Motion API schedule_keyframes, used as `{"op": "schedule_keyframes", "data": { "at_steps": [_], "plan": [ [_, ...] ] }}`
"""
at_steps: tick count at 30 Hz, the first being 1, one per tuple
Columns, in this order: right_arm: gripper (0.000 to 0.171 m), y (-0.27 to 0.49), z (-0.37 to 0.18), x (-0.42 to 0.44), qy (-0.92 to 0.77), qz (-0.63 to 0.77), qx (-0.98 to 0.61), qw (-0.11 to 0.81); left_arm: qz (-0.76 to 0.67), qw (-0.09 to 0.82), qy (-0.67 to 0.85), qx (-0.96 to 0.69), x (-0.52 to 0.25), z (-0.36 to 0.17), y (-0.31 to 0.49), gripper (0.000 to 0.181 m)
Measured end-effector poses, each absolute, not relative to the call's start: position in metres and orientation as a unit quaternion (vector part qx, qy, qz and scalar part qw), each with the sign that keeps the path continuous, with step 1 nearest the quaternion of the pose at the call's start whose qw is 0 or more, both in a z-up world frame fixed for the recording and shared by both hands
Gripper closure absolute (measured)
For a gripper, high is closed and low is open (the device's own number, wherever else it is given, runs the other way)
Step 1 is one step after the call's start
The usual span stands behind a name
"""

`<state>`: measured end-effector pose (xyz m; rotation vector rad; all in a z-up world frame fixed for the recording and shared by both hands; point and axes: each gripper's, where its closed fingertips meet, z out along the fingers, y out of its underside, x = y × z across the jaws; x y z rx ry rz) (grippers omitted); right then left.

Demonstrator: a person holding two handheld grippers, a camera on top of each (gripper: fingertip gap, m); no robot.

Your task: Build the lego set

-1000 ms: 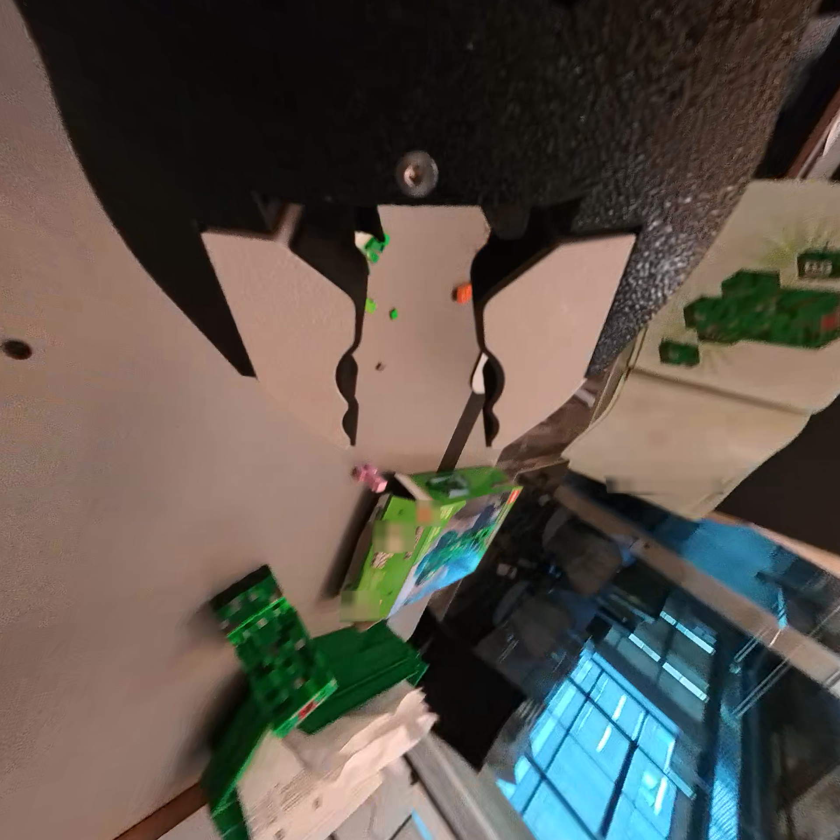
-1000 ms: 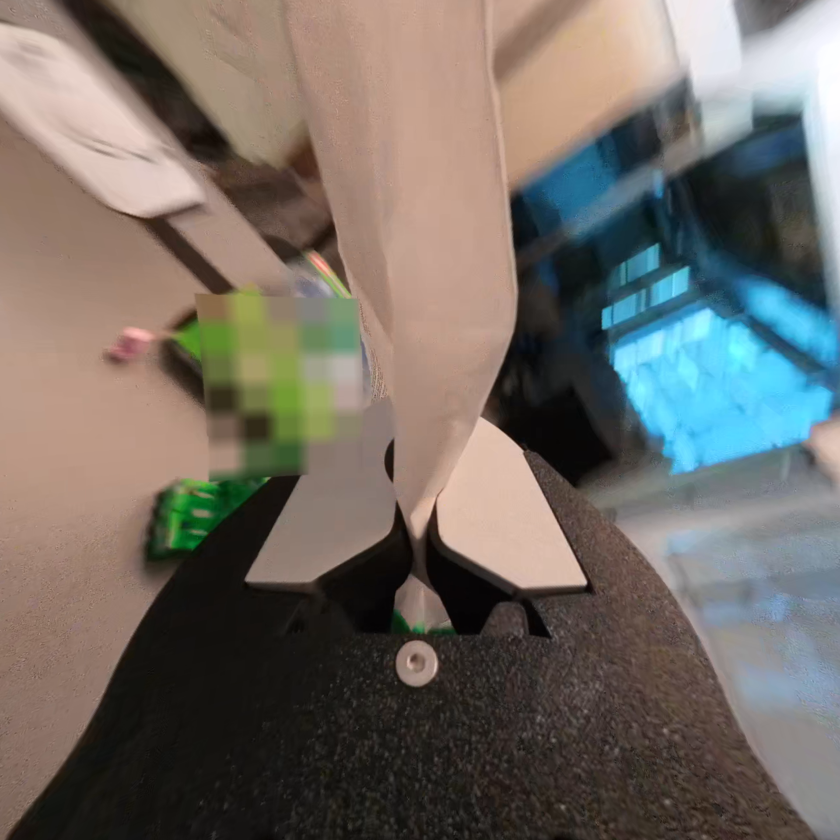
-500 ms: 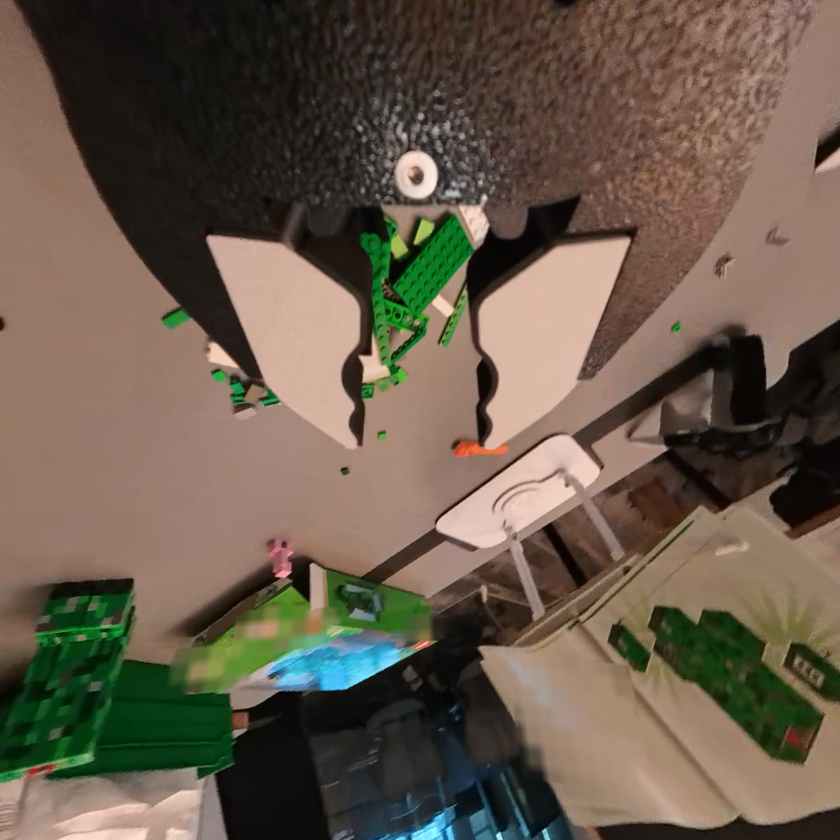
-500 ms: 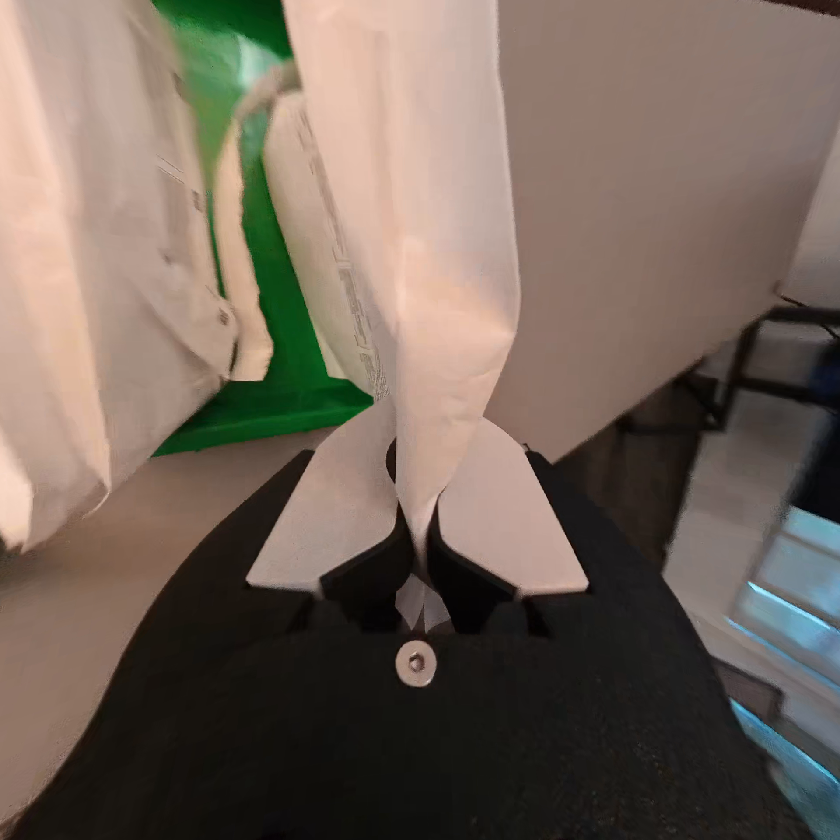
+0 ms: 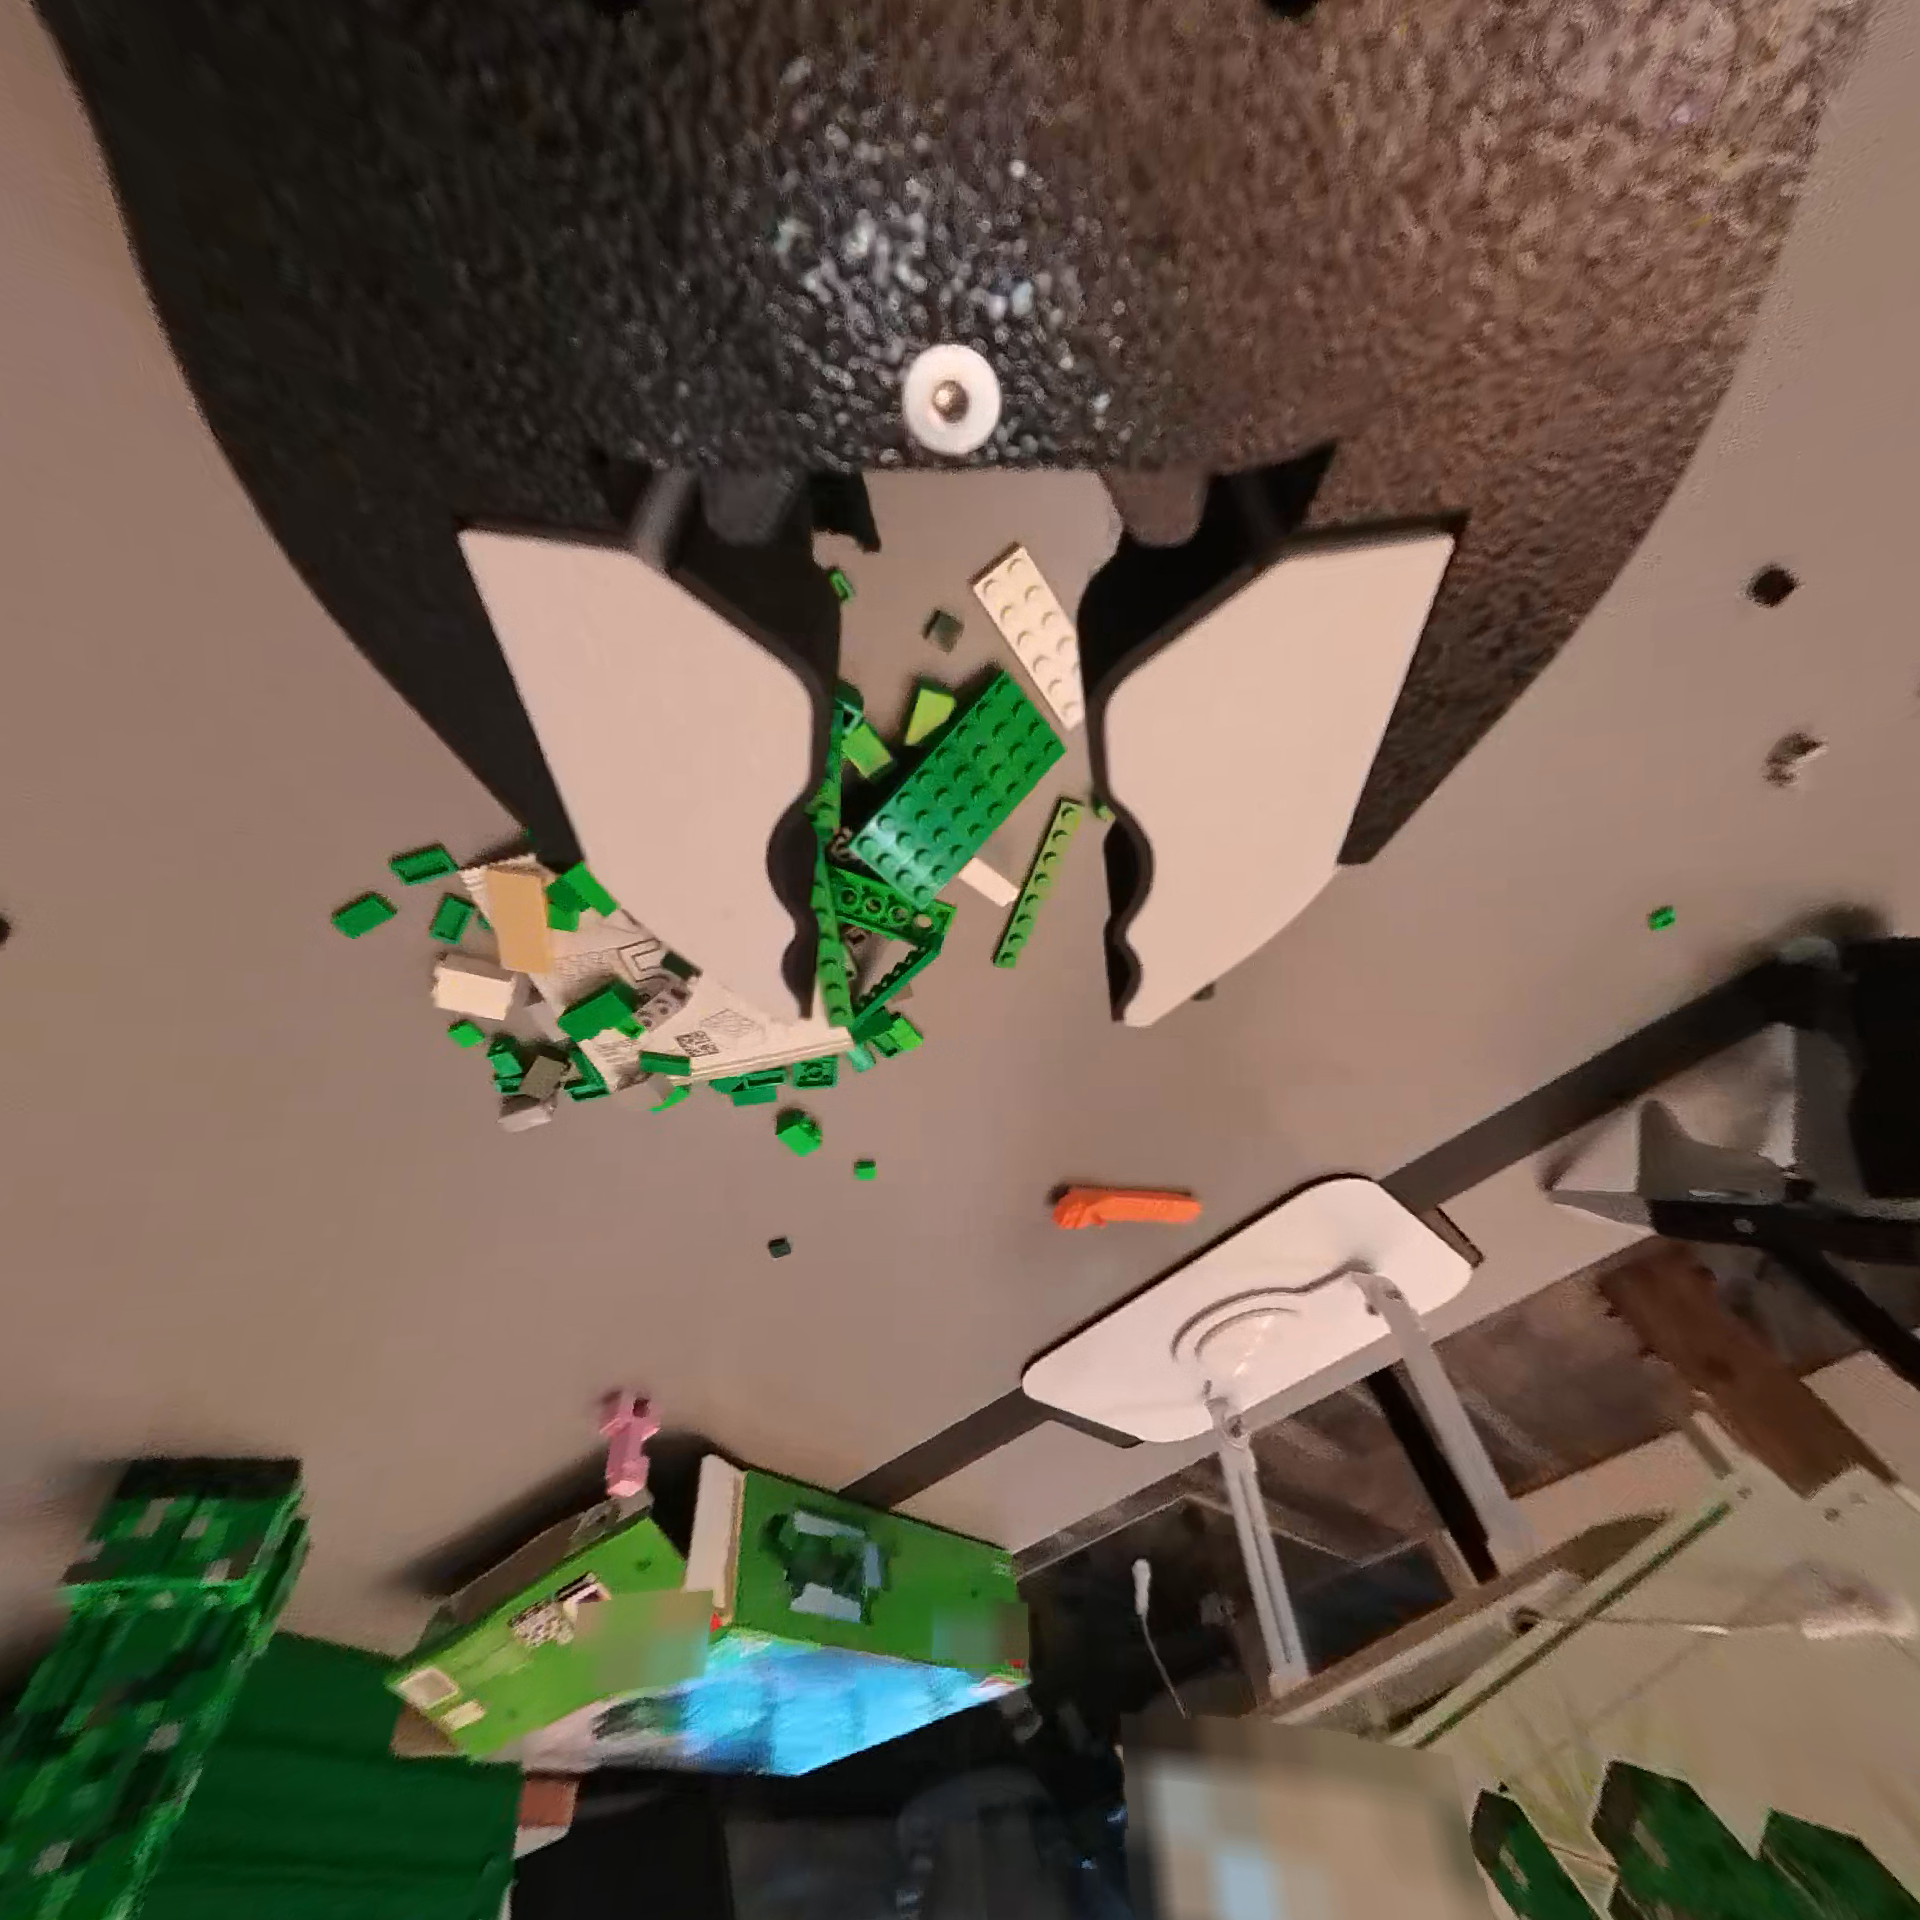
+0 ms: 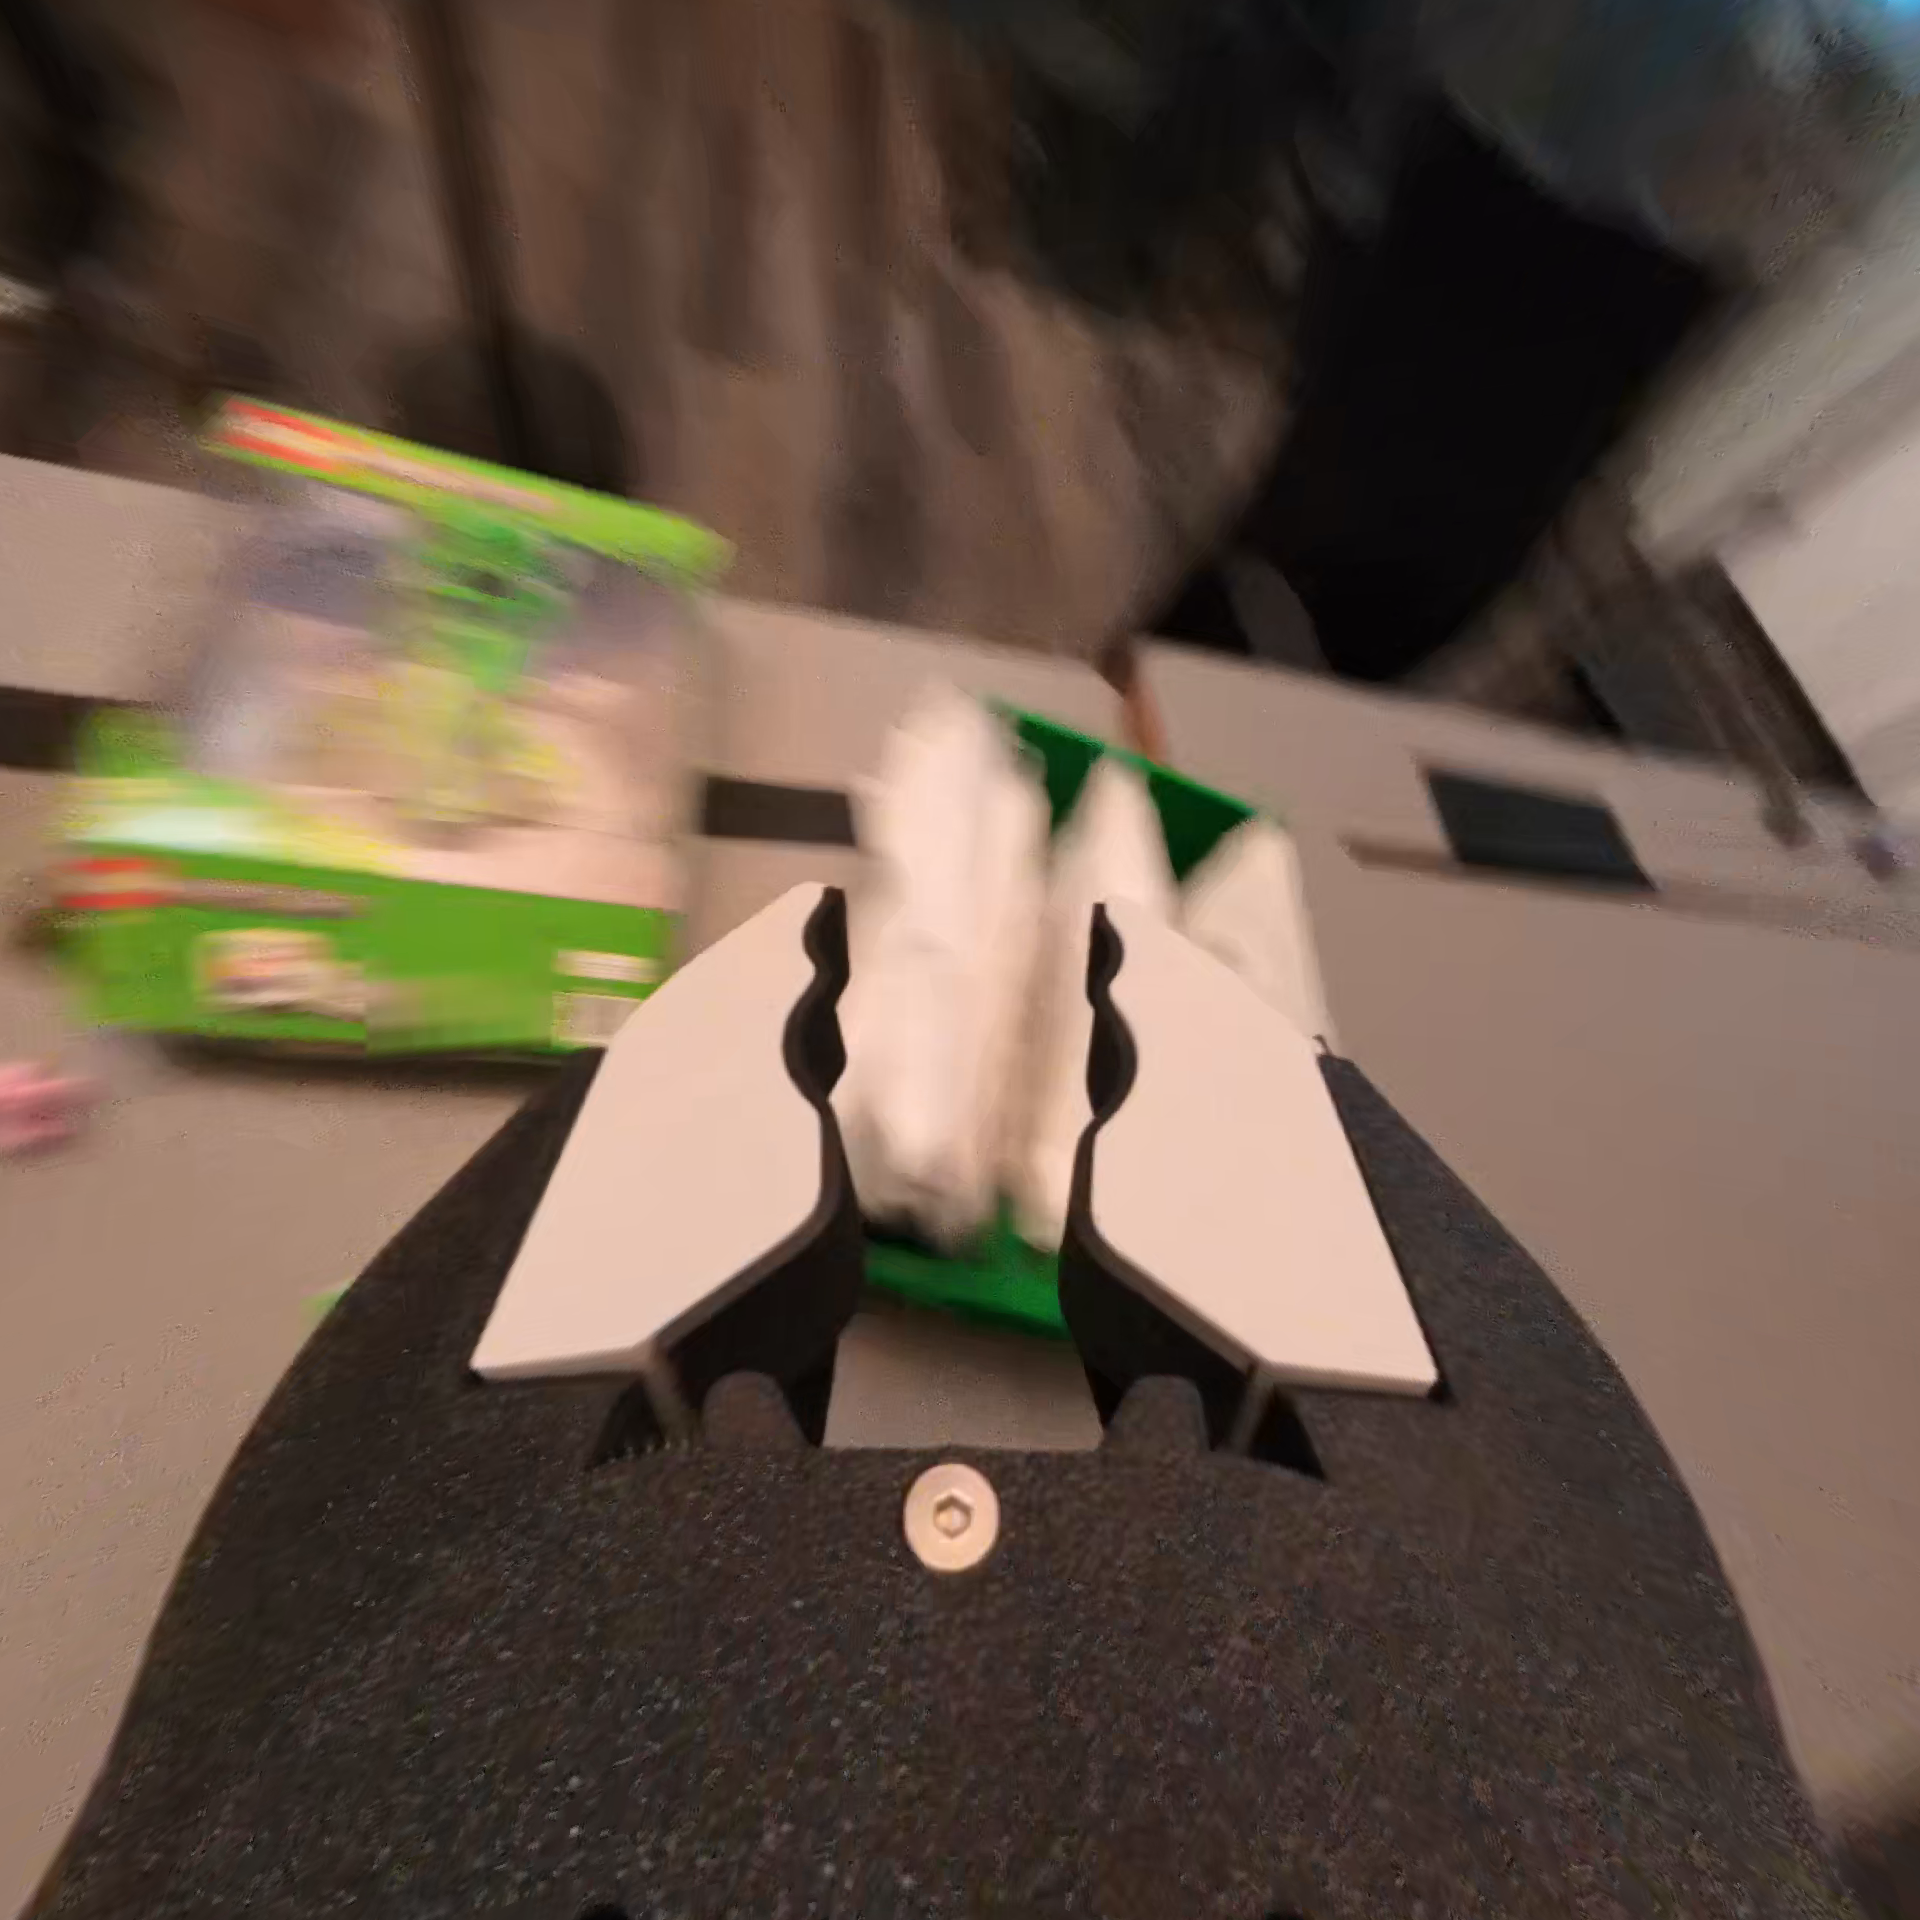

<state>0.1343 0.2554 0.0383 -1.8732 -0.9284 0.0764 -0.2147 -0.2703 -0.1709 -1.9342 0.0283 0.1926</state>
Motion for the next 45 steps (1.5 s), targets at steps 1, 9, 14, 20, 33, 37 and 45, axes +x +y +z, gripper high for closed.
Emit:
{"op": "schedule_keyframes", "data": {
  "at_steps": [1, 9, 14, 20, 33, 37, 45],
  "plan": [
    [0.129, 0.209, 0.039, 0.102, -0.441, 0.098, -0.732, 0.51, 0.071, 0.569, 0.008, -0.819, -0.216, -0.174, -0.27, 0.129],
    [0.144, -0.138, -0.143, -0.094, -0.765, 0.416, -0.475, 0.124, 0.062, 0.687, -0.055, -0.722, -0.233, -0.159, -0.26, 0.113],
    [0.139, -0.183, -0.218, -0.152, -0.781, 0.398, -0.48, -0.044, 0.059, 0.725, -0.084, -0.681, -0.238, -0.158, -0.279, 0.118],
    [0.142, -0.183, -0.25, -0.167, -0.79, 0.352, -0.49, -0.109, 0.035, 0.716, -0.108, -0.689, -0.243, -0.167, -0.275, 0.119],
    [0.171, -0.193, -0.25, -0.17, -0.813, 0.357, -0.442, -0.124, 0.045, 0.694, -0.093, -0.712, -0.243, -0.179, -0.272, 0.128],
    [0.171, -0.189, -0.225, -0.174, -0.825, 0.395, -0.402, -0.045, 0.032, 0.692, -0.084, -0.716, -0.239, -0.181, -0.269, 0.131],
    [0.171, -0.172, -0.192, -0.183, -0.793, 0.476, -0.357, 0.134, 0.016, 0.683, -0.073, -0.726, -0.233, -0.187, -0.261, 0.132]
  ]
}}
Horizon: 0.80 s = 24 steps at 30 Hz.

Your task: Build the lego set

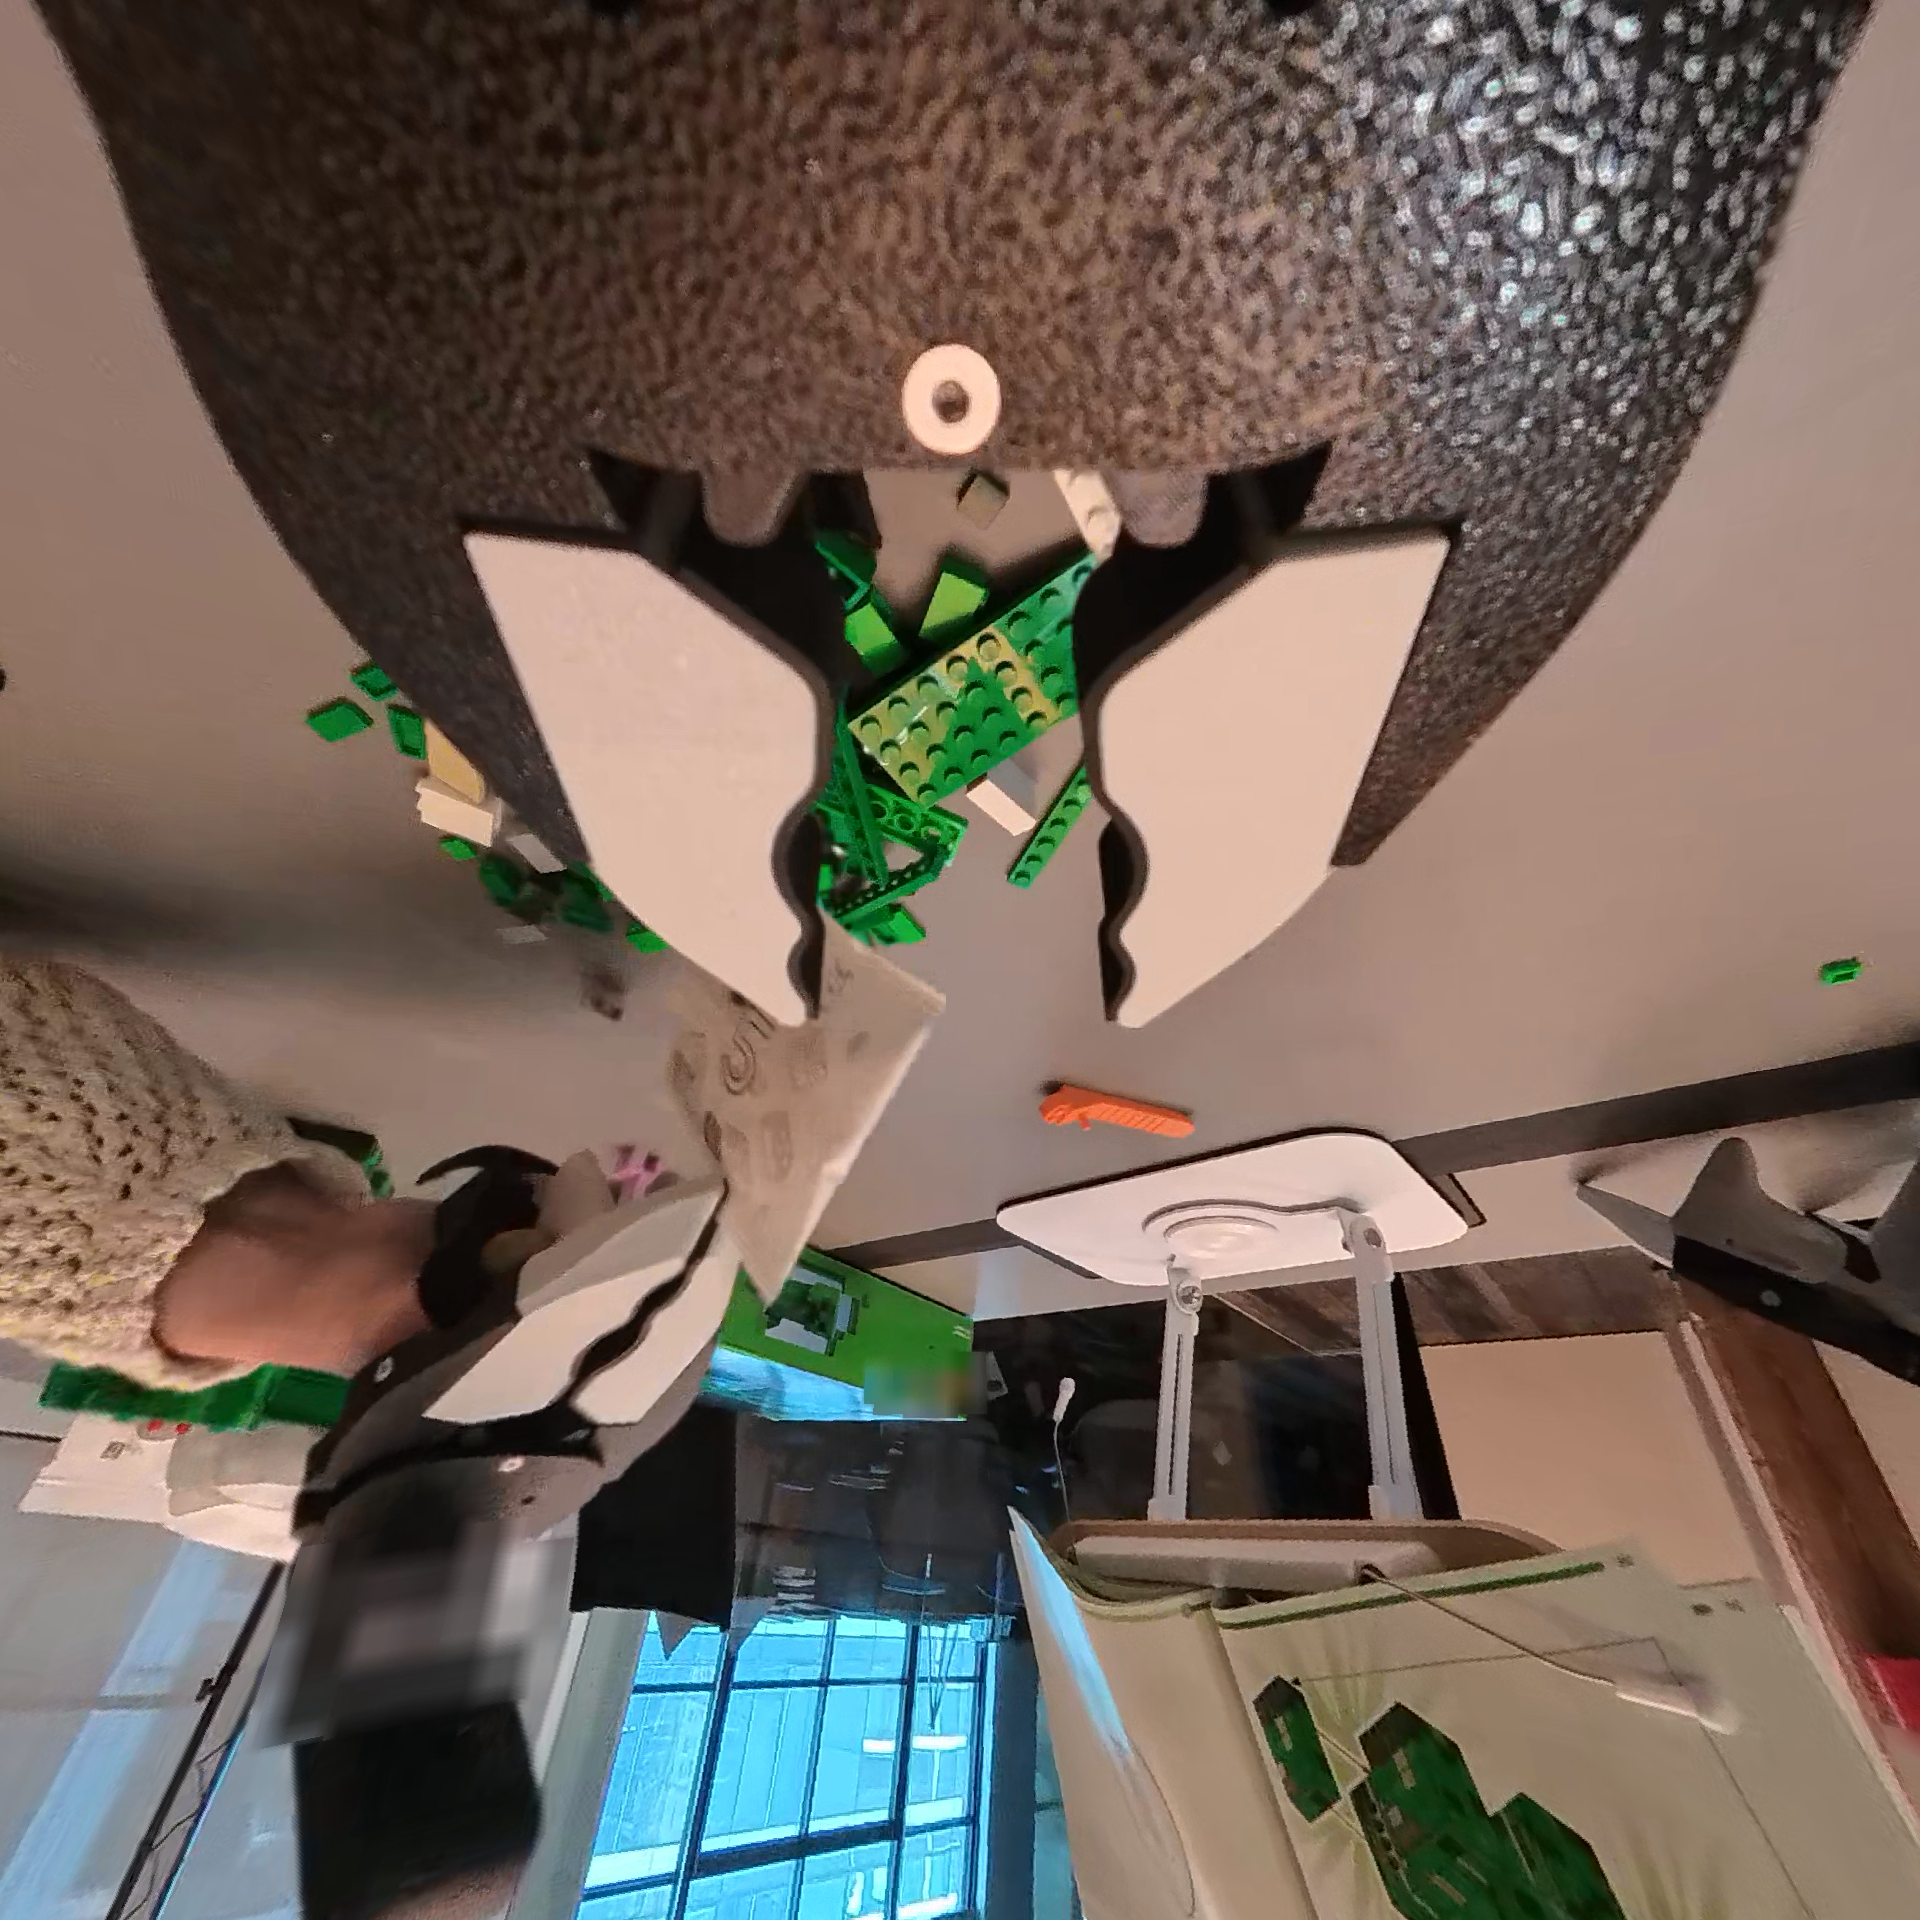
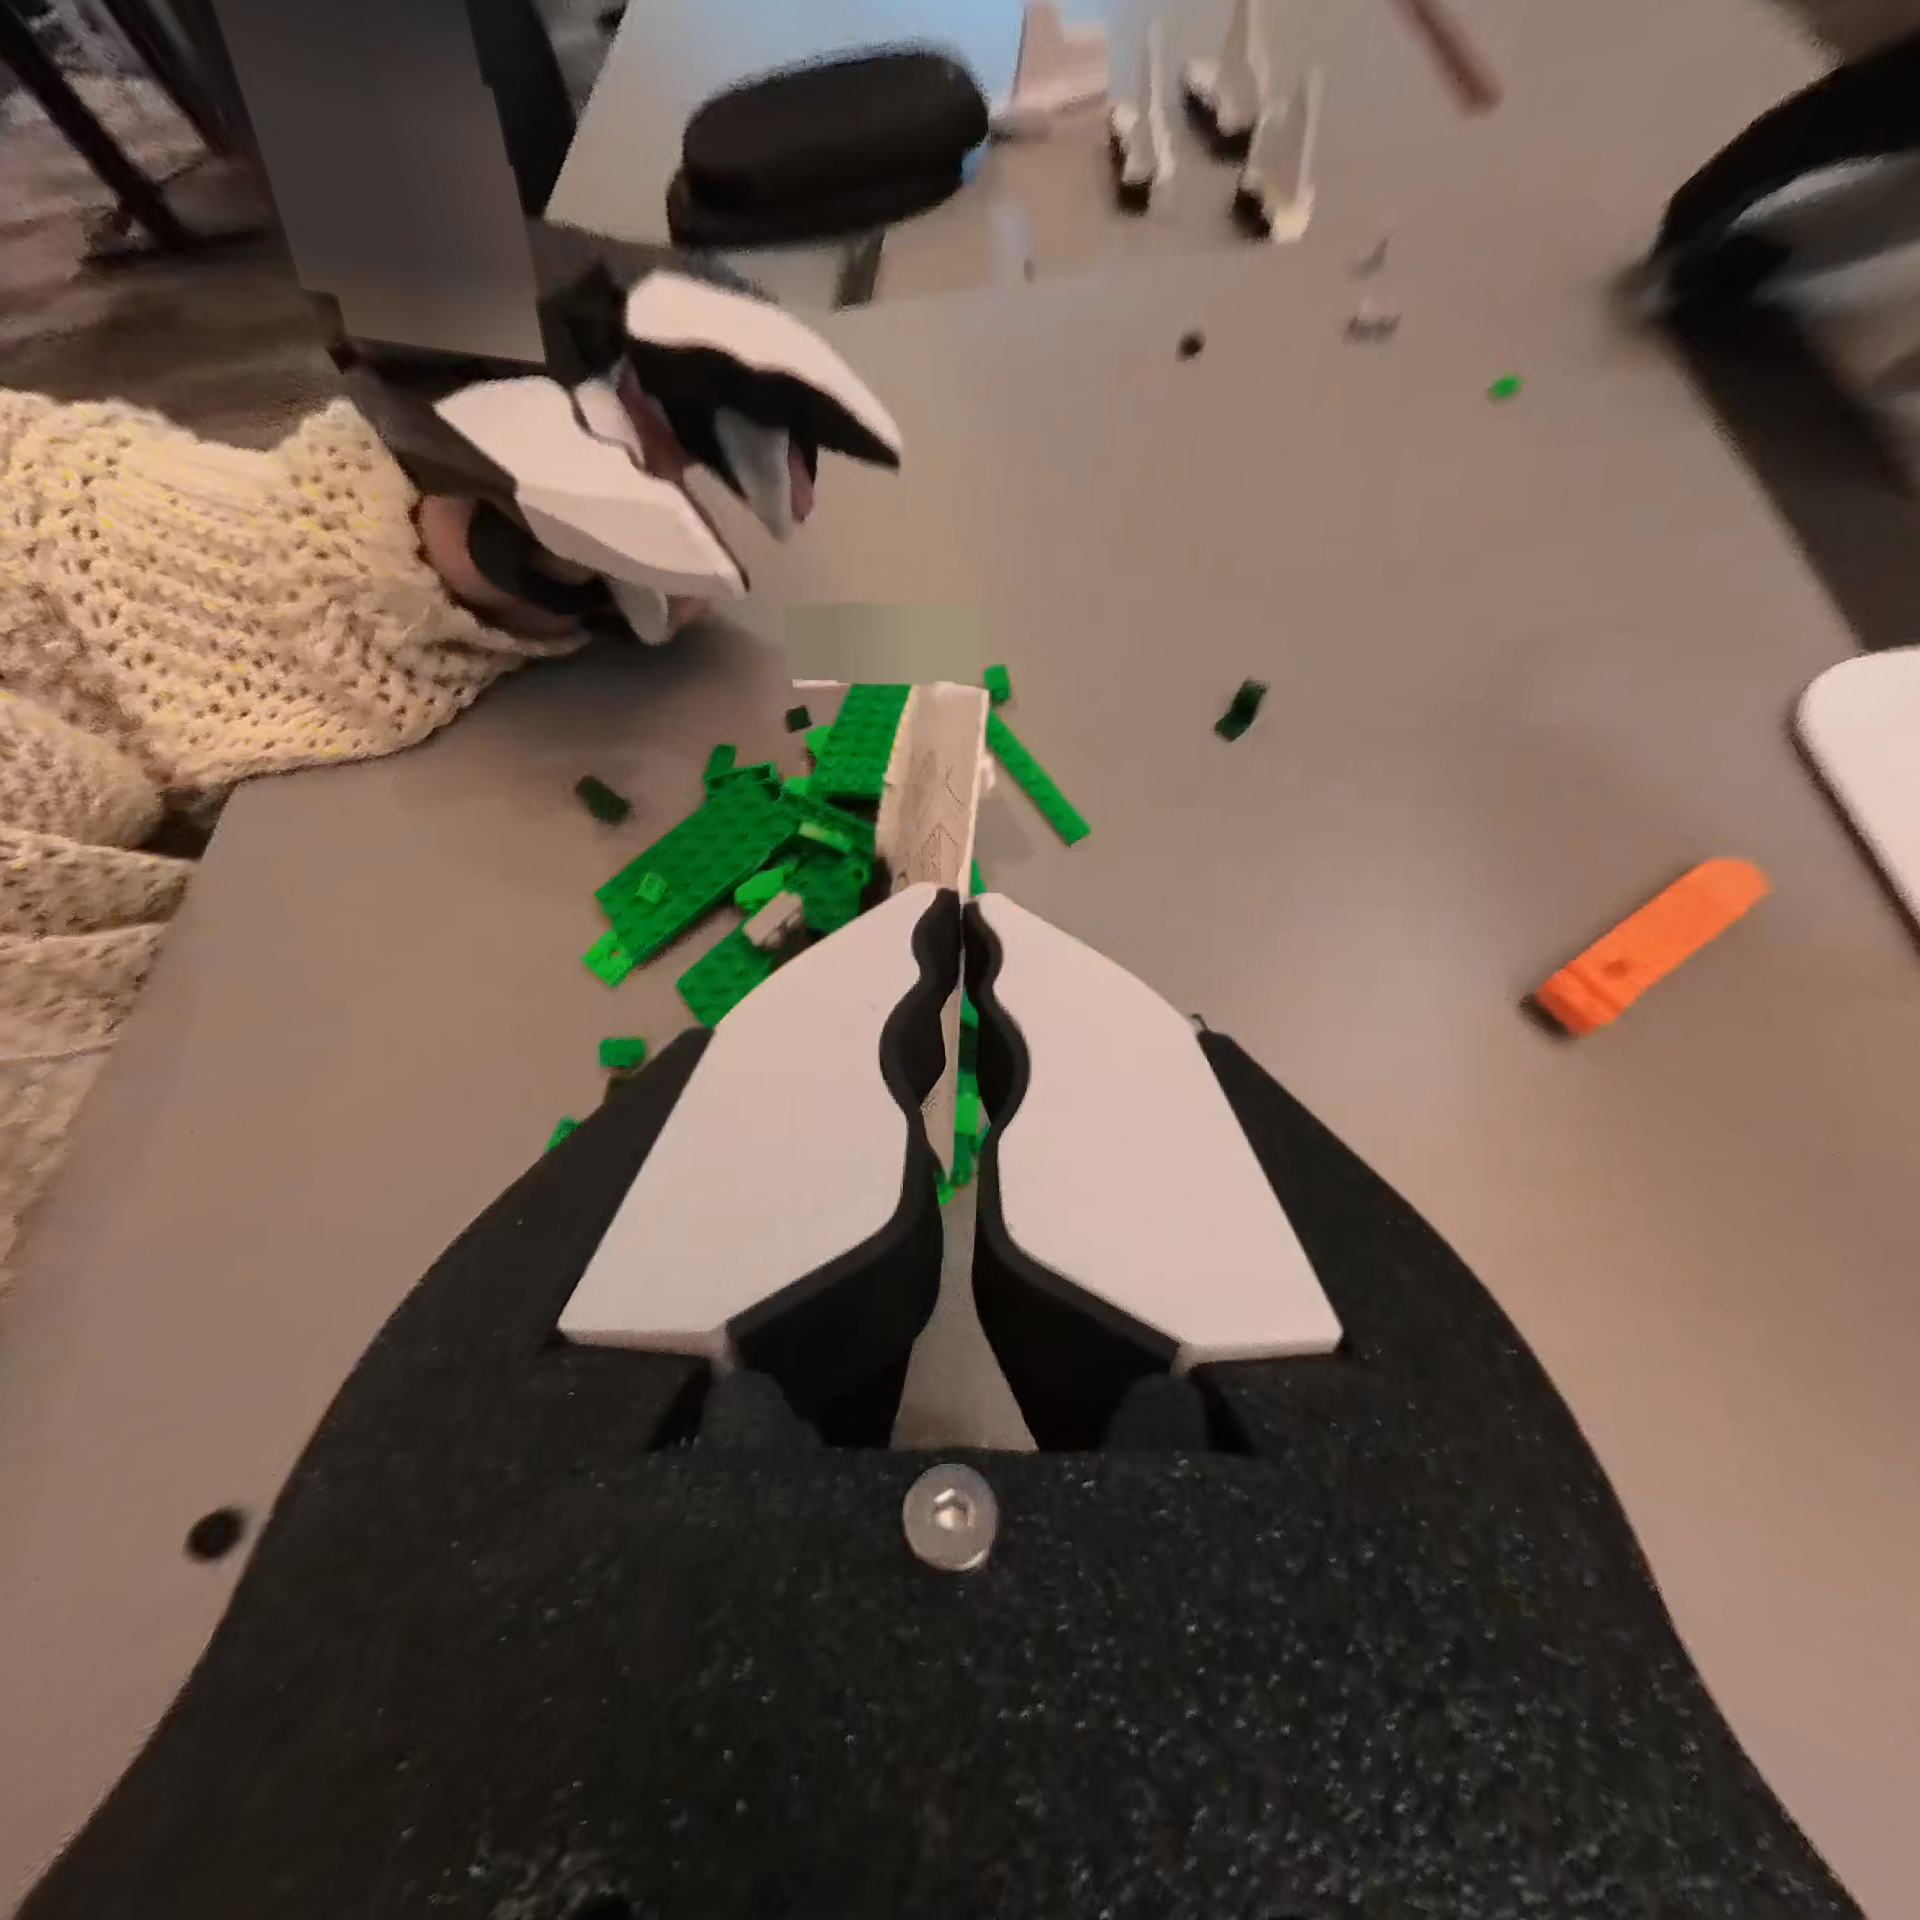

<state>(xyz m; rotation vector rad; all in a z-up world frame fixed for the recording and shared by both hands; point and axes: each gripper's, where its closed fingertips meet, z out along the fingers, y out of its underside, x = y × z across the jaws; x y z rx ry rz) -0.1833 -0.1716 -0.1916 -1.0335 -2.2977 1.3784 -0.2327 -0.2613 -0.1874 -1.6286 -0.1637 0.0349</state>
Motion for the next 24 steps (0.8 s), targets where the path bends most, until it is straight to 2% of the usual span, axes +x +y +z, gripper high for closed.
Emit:
{"op": "schedule_keyframes", "data": {
  "at_steps": [4, 9, 11, 15, 17, 20, 24],
  "plan": [
    [0.171, -0.17, -0.169, -0.183, -0.734, 0.552, -0.347, 0.189, -0.021, 0.689, -0.069, -0.721, -0.224, -0.185, -0.251, 0.137],
    [0.171, -0.177, -0.147, -0.175, -0.658, 0.649, -0.345, 0.164, -0.09, 0.677, -0.058, -0.728, -0.21, -0.179, -0.227, 0.147],
    [0.171, -0.179, -0.147, -0.174, -0.648, 0.659, -0.343, 0.166, -0.127, 0.691, -0.044, -0.711, -0.201, -0.17, -0.223, 0.163],
    [0.171, -0.183, -0.145, -0.169, -0.636, 0.674, -0.335, 0.169, -0.159, 0.7, -0.029, -0.695, -0.192, -0.162, -0.219, 0.181],
    [0.17, -0.179, -0.15, -0.17, -0.646, 0.655, -0.34, 0.195, -0.16, 0.672, -0.008, -0.723, -0.189, -0.165, -0.22, 0.181],
    [0.134, -0.172, -0.13, -0.163, -0.682, 0.603, -0.324, 0.257, -0.073, 0.6, 0.077, -0.793, -0.186, -0.173, -0.225, 0.181],
    [0.131, -0.21, -0.135, -0.153, -0.831, 0.432, -0.218, 0.274, 0.016, 0.468, 0.228, -0.854, -0.164, -0.181, -0.225, 0.181]
  ]
}}
